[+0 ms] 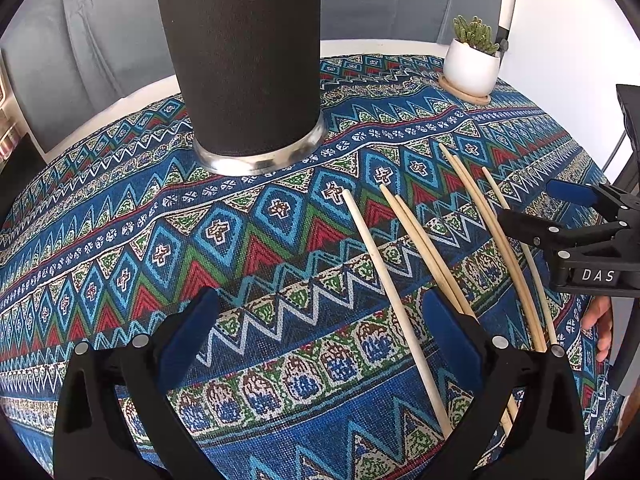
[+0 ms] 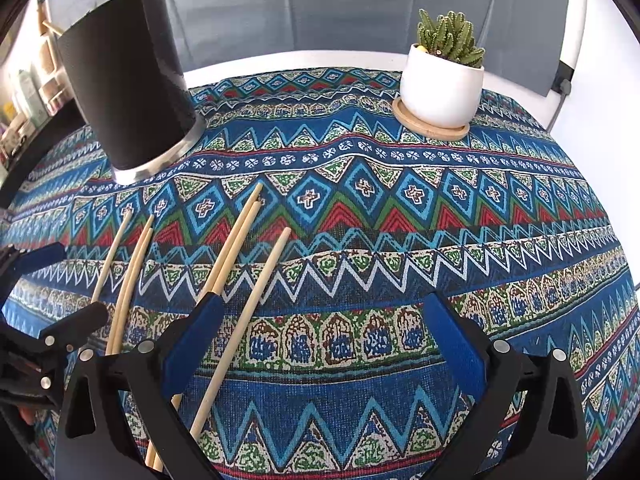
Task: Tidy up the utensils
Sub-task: 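Close the left tool on a wooden stick while the right tool grasps another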
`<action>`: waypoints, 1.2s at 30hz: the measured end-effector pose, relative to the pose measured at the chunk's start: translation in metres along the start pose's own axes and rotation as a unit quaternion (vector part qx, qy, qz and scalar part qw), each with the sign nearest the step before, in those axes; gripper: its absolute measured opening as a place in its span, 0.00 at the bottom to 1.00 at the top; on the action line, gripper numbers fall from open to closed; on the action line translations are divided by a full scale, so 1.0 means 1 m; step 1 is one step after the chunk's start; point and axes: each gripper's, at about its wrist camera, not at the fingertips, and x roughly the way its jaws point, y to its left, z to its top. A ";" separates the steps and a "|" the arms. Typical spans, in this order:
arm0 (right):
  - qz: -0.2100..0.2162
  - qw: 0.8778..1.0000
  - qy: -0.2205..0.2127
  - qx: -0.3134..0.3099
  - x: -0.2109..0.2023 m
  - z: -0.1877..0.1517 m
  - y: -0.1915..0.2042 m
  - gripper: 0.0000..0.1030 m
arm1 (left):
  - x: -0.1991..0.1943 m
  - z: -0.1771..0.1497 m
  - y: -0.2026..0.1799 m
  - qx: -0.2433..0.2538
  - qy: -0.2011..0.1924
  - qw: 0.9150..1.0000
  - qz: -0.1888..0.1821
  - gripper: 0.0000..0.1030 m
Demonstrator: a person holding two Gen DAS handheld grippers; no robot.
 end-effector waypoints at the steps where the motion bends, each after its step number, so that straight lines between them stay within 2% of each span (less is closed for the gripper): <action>1: 0.000 1.000 0.000 0.000 0.000 0.000 0.000 0.94 | 0.000 0.000 0.000 0.000 0.000 1.000 0.000 0.96; 7: 0.003 1.000 0.000 -0.003 0.000 -0.001 -0.001 0.94 | -0.005 -0.004 0.006 -0.016 -0.001 1.000 0.015 0.95; 11: -0.002 1.000 0.000 -0.004 -0.003 -0.005 -0.001 0.91 | -0.016 -0.012 0.014 -0.042 -0.014 0.998 0.034 0.75; 13: -0.001 1.000 -0.005 -0.005 -0.008 -0.009 -0.003 0.79 | -0.022 -0.018 0.019 -0.045 -0.020 0.998 0.039 0.62; 14: 0.000 1.000 -0.012 -0.007 -0.012 -0.012 -0.005 0.62 | -0.025 -0.020 0.022 -0.046 -0.023 0.998 0.040 0.51; 15: 0.000 1.000 -0.017 -0.006 -0.016 -0.014 -0.008 0.40 | -0.028 -0.023 0.026 -0.047 -0.025 0.998 0.041 0.40; 16: -0.002 1.000 -0.021 -0.004 -0.020 -0.017 -0.012 0.28 | -0.030 -0.025 0.030 -0.049 -0.027 0.997 0.045 0.33; 17: -0.005 1.000 -0.022 0.000 -0.023 -0.019 -0.017 0.08 | -0.032 -0.028 0.034 -0.055 -0.028 0.997 0.052 0.18; 18: -0.005 1.000 -0.021 0.004 -0.025 -0.021 -0.023 0.06 | -0.034 -0.030 0.040 -0.065 -0.028 0.995 0.066 0.06; 25: 0.009 1.000 -0.003 0.024 -0.037 -0.031 -0.055 0.04 | -0.045 -0.043 0.060 -0.064 -0.016 0.993 0.098 0.05; 29: 0.008 0.999 -0.025 0.029 -0.054 -0.031 -0.065 0.04 | -0.054 -0.048 0.069 -0.071 -0.001 0.992 0.103 0.05; 36: 0.014 0.998 -0.042 0.040 -0.079 -0.021 -0.074 0.04 | -0.078 -0.040 0.080 -0.100 -0.021 0.989 0.109 0.05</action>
